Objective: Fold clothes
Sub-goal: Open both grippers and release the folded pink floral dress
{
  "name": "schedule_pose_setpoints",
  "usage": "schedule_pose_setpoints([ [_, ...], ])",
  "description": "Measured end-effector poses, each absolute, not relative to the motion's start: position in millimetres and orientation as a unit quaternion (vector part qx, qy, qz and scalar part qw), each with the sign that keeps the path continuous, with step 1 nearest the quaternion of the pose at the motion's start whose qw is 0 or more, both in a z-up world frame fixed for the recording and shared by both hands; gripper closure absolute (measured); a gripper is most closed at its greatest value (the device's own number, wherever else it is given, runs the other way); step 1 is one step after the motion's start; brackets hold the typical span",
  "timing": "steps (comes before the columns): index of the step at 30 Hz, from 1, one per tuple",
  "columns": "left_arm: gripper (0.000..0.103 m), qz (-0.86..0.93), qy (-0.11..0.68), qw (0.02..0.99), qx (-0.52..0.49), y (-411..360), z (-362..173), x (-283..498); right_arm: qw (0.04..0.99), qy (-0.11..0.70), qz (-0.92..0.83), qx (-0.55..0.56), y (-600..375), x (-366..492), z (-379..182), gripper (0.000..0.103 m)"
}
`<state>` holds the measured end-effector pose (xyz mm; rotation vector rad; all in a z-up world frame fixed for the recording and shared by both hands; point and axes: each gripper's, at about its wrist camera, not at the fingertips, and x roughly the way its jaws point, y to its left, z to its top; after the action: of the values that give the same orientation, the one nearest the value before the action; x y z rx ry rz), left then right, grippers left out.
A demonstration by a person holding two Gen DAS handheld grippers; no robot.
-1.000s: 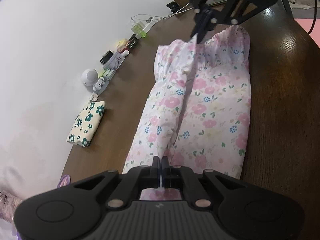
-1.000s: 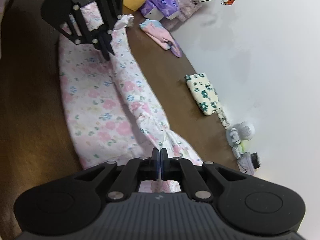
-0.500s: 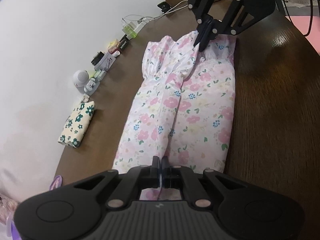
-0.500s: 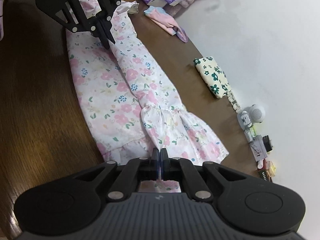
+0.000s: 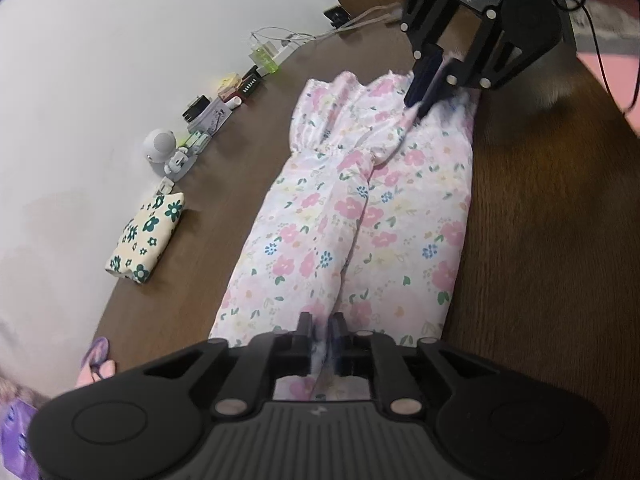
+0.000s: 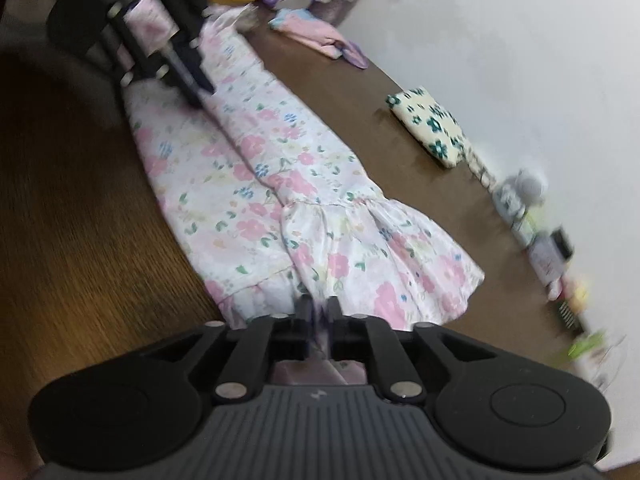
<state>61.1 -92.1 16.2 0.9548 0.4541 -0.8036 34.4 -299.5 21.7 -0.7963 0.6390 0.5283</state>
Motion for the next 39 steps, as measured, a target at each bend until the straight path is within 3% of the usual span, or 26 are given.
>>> schedule_pose_setpoints([
  [2,0.088,-0.379,0.22,0.795,0.42,-84.3,25.4,61.6,0.856,0.306,0.253,-0.331,-312.1,34.4,34.4,0.059],
  [3,0.086,-0.383,0.226,0.798,0.406,-80.0,30.5,62.3,0.864,0.308,0.254,-0.306,-319.0,34.3,41.4,0.056],
  [6,0.075,-0.383,0.242,0.821,0.346,-64.9,50.8,67.8,0.883,0.314,0.271,-0.22,-336.6,34.9,63.2,0.056],
  [12,0.073,-0.347,0.277,0.87,0.212,-52.2,73.4,99.4,0.91,0.295,0.278,-0.09,-326.2,53.5,79.7,0.056],
  [21,0.073,-0.344,0.347,0.853,0.182,-69.0,32.3,117.7,0.911,0.321,0.246,-0.082,-273.6,87.6,31.8,0.057],
  [39,0.065,-0.337,0.341,0.864,0.155,-56.6,23.9,121.5,0.931,0.327,0.162,-0.033,-337.6,63.2,11.1,0.056],
])
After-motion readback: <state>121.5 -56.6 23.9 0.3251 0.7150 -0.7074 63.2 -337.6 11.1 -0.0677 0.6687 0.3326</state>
